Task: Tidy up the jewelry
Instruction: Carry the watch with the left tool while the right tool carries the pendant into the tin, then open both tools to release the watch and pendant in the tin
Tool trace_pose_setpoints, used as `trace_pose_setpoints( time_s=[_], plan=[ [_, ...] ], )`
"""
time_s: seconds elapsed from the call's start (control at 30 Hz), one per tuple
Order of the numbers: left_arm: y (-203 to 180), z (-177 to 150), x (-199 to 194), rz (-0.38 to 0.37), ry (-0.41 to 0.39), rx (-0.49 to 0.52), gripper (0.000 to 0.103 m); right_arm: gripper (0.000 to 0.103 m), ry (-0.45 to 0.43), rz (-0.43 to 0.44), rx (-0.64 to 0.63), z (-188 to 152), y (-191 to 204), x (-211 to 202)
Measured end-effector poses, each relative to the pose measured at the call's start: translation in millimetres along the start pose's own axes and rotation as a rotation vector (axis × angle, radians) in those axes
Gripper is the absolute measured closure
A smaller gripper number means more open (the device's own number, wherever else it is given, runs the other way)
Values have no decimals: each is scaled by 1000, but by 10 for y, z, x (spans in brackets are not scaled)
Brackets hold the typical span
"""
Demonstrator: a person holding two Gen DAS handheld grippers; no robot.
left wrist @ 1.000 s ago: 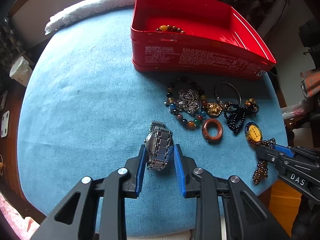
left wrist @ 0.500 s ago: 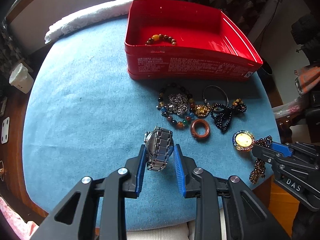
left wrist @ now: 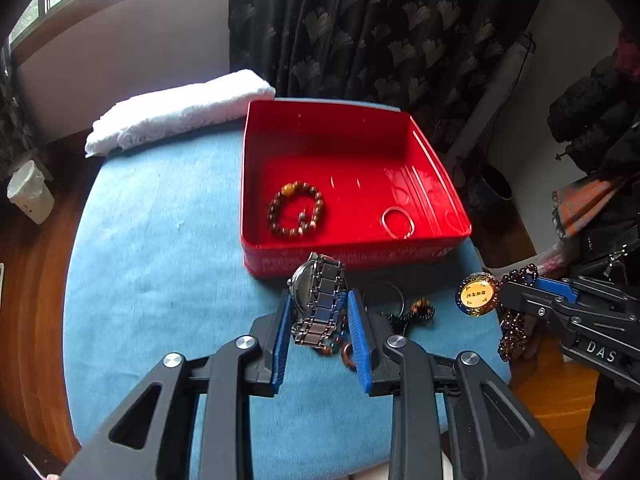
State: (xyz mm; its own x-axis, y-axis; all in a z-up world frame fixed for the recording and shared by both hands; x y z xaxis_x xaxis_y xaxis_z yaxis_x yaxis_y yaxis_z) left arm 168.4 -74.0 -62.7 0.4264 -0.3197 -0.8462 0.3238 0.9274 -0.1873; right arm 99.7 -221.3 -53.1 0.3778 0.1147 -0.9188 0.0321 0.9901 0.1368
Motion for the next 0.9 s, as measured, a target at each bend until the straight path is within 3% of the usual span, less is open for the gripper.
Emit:
trace_pose_setpoints(
  time_s=[0.23, 0.4, 0.8, 0.9],
  plan=[
    [-35, 635, 101, -32, -84, 12, 75, 81, -76, -28, -11, 590, -160, 89],
    [3, 867, 586, -55, -29, 2, 75, 81, -36, -35, 1, 837, -297, 549],
    [123, 739, 1300, 27, 109, 7, 75, 77, 98, -41, -23, 810, -318, 1303],
    [130, 742, 1279, 20, 105, 8, 64, 72, 93, -53, -25, 825, -348, 1301]
  ],
)
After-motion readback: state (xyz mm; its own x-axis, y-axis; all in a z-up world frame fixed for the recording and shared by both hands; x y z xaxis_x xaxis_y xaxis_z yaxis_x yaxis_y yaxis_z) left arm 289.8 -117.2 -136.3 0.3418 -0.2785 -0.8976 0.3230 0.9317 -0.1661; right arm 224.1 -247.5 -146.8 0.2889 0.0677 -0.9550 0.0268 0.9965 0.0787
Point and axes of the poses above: each gripper's, at about its wrist camera, not at the fingertips, and x roughly the way its jaws point, y to its left, z to its top, the point moved 8 cm from there along x, roughly the way its jaws point, and after that the axes turned 1 degree about -x, right-handed, at the moved point
